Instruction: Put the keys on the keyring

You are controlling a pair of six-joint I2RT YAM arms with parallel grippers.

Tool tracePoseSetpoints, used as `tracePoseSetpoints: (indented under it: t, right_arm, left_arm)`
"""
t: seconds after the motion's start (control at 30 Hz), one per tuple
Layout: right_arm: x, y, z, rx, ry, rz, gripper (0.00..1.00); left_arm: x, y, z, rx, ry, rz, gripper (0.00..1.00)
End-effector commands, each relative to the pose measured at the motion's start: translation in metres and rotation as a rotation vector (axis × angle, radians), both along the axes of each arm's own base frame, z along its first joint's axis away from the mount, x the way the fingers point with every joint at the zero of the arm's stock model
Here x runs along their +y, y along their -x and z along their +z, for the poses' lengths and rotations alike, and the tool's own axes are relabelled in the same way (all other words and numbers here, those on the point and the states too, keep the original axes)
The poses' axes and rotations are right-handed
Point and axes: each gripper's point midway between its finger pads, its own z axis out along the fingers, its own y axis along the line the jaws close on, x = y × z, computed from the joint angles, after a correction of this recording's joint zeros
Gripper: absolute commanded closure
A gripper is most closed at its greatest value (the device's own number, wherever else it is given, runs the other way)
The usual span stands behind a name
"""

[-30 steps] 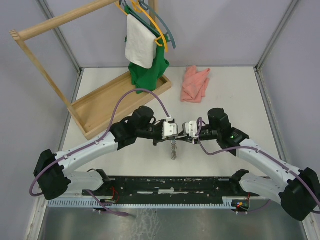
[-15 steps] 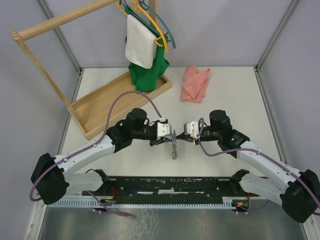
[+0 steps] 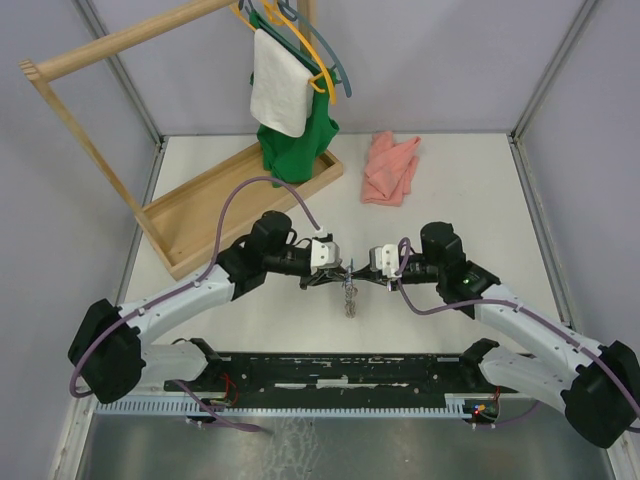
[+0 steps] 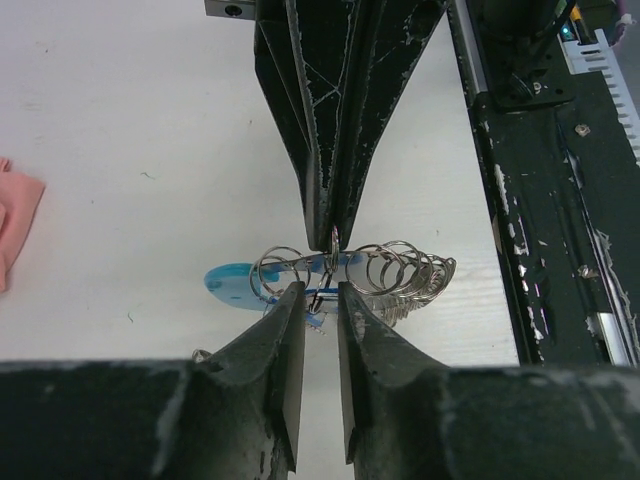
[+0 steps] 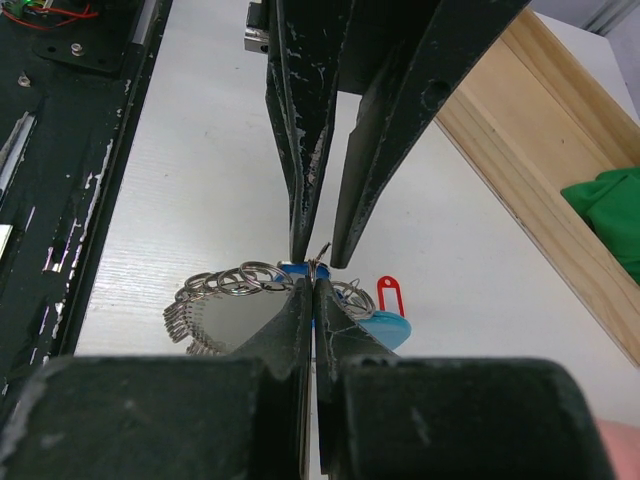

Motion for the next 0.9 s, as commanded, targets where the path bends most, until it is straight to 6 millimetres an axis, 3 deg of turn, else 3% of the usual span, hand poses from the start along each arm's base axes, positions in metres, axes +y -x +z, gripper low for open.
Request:
tracePoseSetpoints:
  t: [0.0, 0.07, 0.13, 0.53, 0.87]
  right_arm:
    - [0.004, 0.0, 0.024, -0.078, -0.066, 0.02, 0.99]
    - [0.004, 0.0, 0.026, -0.082, -0.077, 0.021, 0.99]
    - [0.004, 0.0, 0.029, -0.089, -0.094, 0.014, 0.99]
    - [0.008, -0.003, 0.055, -0.13, -0.323, -0.041, 0.99]
    - [0.011, -0.009, 0.06, -0.127, -0.447, -0.072, 0.99]
  left_arm:
    - [-0.008, 0.0, 0.013, 0.007, 0.044, -0.031, 0.79]
    - [-0.008, 0.0, 0.009, 0.016, 0.039, -0.03, 0.92]
    - [-0.008, -0.001, 0.006, 0.027, 0.033, -0.027, 0.97]
    - [-0.009, 0.012, -0.01, 0.13, 0.063, -0.05, 0.97]
    - [-0.021, 0.015, -0.002, 0.179, 0.176, -0.075, 0.97]
